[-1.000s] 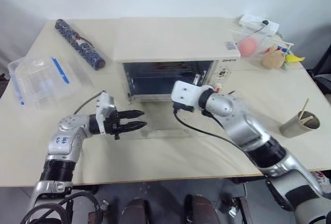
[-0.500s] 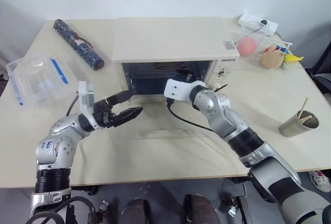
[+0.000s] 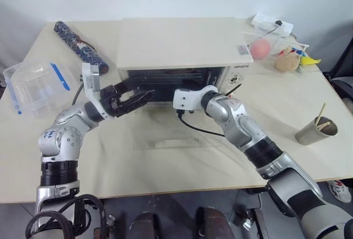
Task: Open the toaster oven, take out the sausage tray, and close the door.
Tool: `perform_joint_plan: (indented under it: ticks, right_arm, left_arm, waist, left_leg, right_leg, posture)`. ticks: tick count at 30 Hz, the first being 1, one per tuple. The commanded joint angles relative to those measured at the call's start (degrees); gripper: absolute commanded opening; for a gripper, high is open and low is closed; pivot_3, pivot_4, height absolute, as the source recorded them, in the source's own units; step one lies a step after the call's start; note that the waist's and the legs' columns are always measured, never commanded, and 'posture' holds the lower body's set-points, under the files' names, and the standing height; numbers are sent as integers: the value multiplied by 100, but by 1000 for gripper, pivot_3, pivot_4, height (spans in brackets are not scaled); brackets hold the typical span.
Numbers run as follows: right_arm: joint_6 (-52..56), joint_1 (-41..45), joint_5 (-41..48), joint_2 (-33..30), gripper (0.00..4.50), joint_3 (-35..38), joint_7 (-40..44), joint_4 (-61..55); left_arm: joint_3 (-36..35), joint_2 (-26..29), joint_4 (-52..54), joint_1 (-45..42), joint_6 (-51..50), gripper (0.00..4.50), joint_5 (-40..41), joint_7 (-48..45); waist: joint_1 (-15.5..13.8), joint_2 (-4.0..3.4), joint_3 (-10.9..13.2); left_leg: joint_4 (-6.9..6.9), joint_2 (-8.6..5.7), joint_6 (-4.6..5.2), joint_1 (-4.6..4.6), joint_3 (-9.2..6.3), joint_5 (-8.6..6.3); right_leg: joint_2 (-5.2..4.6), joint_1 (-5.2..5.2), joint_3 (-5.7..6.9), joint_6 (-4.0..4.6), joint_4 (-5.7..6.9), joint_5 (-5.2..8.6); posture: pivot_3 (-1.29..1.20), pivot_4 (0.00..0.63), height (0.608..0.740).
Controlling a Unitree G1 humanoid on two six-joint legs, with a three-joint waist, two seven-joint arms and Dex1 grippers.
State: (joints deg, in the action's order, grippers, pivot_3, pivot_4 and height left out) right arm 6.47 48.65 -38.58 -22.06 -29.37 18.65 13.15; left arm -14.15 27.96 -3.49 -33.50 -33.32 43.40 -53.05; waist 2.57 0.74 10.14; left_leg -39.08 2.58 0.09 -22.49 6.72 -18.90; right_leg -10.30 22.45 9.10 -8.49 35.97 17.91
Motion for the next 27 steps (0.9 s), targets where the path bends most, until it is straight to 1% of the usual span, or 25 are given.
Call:
perform_joint_plan:
  ticks: [1,9,16,20,27]
  right_arm:
    - [-96,-174,-55,-33,25,113,74,-515]
    - [-45,-393,-241,-67,25,234,312,-1048]
    - [77,-1048,-392,-318,25,505,507,-2069]
    - [31,-1398,-486,-474,25,576,560,-2503]
    - [59,-1730,-631,-536,25,672,647,-3063]
  left_arm:
    - [-147,-34,-165,-305,119,4500,67,80]
    - [-61,-96,-598,-603,286,4500,-182,113]
    - [-7,-4,-828,-684,332,4500,-310,21]
    - [-2,10,-953,-760,380,4500,-372,-13]
    - [41,29,-1120,-835,440,4500,-466,-66]
  waist:
    - [-7,0,0]
    - [42,0,0]
    - [33,0,0]
    - [-33,0,0]
    - [-94,0,0]
  left_leg:
    - [-1,0,0,0,0,0]
    - [-2,0,-3,0,1,2]
    - [-3,0,-3,0,0,2]
    - [-4,0,-3,0,1,2]
    - [-9,0,-3,0,4,2]
  right_leg:
    - [0,0,0,0,-1,0]
    - [2,0,-2,0,0,0]
    - [2,-1,-2,0,0,0]
    - [2,-1,-4,0,-1,0]
    - [2,-1,-6,0,-1,0]
  posture:
    - [0,150,740]
    - [0,150,740]
    - [0,150,740]
    - [0,150,740]
    - [0,150,740]
